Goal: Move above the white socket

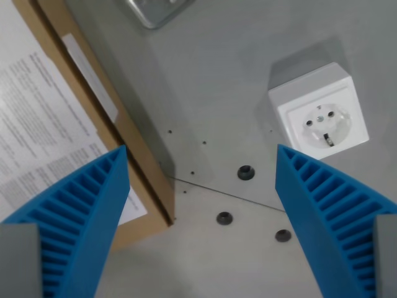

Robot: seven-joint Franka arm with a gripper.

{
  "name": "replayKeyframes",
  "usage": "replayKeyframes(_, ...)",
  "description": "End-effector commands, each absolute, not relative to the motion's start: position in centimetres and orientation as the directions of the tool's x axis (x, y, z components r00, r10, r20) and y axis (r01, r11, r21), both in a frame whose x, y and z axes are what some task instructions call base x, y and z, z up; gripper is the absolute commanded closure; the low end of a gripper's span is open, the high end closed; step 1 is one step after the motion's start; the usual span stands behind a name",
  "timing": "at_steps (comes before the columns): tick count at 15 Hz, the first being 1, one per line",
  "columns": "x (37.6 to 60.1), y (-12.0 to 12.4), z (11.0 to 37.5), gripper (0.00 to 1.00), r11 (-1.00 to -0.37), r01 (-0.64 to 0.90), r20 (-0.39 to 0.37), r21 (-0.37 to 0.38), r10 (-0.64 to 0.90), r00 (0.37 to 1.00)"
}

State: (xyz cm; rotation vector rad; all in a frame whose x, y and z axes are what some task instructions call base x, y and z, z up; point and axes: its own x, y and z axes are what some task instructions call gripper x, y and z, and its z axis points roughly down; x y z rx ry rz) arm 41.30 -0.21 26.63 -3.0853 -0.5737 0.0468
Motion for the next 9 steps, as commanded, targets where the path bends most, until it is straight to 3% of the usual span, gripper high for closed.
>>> replayKeyframes(1, 40.8, -1.4, 25.7, 0.00, -0.872, 0.489, 0.082, 0.015, 0.489, 0.869)
replayKeyframes(9, 41.0, -3.7, 23.6, 0.00, -0.818, 0.575, 0.094, 0.014, 0.574, 0.814)
